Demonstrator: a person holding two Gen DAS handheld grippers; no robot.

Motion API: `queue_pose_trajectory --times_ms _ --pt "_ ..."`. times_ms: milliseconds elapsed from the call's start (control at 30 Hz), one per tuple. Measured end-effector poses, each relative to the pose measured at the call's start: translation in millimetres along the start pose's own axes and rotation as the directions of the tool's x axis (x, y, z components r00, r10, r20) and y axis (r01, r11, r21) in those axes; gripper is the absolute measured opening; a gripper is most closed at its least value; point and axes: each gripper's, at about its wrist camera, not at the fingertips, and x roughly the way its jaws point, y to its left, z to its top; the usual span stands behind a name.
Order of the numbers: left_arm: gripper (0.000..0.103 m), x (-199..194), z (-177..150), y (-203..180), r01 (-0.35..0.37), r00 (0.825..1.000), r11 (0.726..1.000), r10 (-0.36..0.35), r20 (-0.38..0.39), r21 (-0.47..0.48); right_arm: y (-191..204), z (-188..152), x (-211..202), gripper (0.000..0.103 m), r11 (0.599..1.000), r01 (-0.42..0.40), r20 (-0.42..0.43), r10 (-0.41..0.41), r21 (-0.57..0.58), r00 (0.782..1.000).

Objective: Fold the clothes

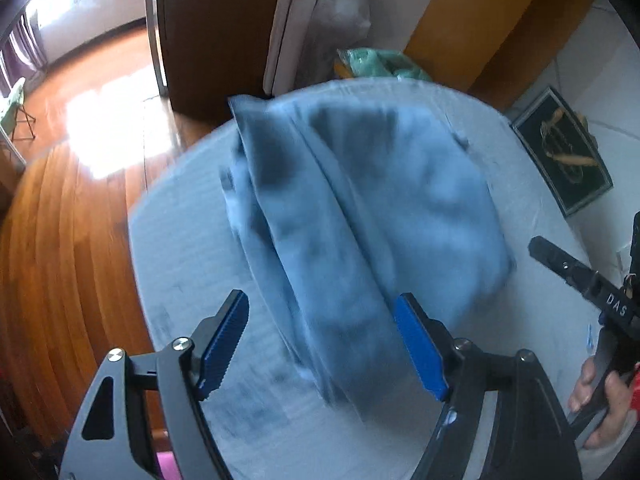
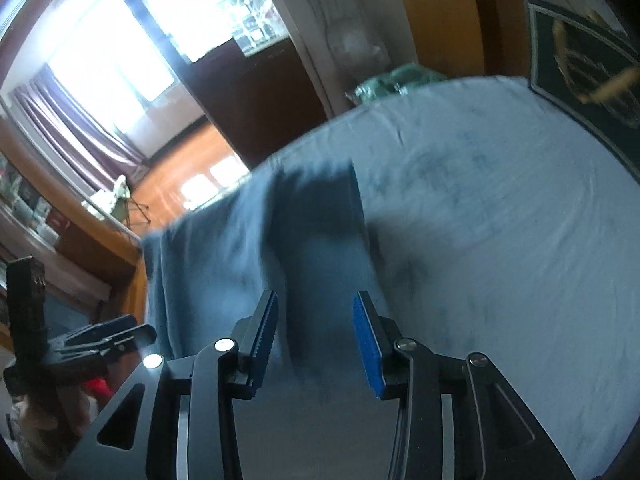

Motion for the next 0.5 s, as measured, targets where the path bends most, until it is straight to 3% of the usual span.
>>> queue_pose_trajectory --times_ms 133,267,300,333,367,433,500 --pt "0.075 3 -32 -19 -0.036 0.999 0.999 0.036 0.021 0.018 5 -30 1 0.039 1.000 -0.003 -0.012 0.003 -0.014 1.000" --pt "0.075 24 -42 -26 -0.060 0.998 0.997 0.060 0.007 0.043 14 -44 12 0.039 0.999 -0.035 0.004 0.035 -0.029 0.999" --pt "0.068 29 -43 -25 -0.045 0.999 0.998 0.045 -0.005 0.049 16 -45 20 0.040 0.999 -0.035 0.009 0.035 -0.032 0.999" --pt "0.053 31 -44 -22 -0.029 0.999 0.998 0.030 -0.022 0.059 17 -45 27 0.040 0.999 -0.032 0.005 0.033 -0.034 0.999" --pt "0.050 33 -44 -20 -0.015 0.999 0.997 0.018 -0.042 0.070 18 -45 35 0.040 0.999 -0.027 -0.015 0.027 -0.036 1.000" --pt "0.036 23 -42 -13 0.007 0.999 0.997 -0.004 -0.043 0.080 19 -43 48 0.014 0.999 -0.020 -0.049 0.018 -0.036 0.999" --pt "0.035 7 -40 -7 0.008 1.000 0.996 -0.006 -0.019 0.092 20 -40 37 0.013 0.999 -0.029 -0.030 0.029 -0.021 0.999"
